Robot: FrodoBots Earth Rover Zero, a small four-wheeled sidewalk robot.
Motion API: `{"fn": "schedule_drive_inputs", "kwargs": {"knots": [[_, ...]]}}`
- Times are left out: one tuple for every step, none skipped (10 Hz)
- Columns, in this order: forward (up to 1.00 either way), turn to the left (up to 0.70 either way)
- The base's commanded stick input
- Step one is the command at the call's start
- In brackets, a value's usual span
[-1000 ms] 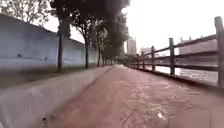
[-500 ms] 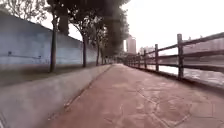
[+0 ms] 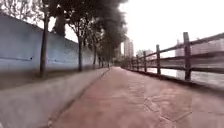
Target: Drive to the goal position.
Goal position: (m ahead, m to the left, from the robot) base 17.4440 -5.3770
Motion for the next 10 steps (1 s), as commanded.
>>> {"fn": "schedule_drive_inputs", "kwargs": {"knots": [[1.0, -0.12], [1.0, 0.0], [1.0, 0.0], [1.0, 0.0], [1.0, -0.1], [1.0, -0.29], [1.0, -0.27], [1.0, 0.0], [1.0, 0.0], [1.0, 0.0]]}}
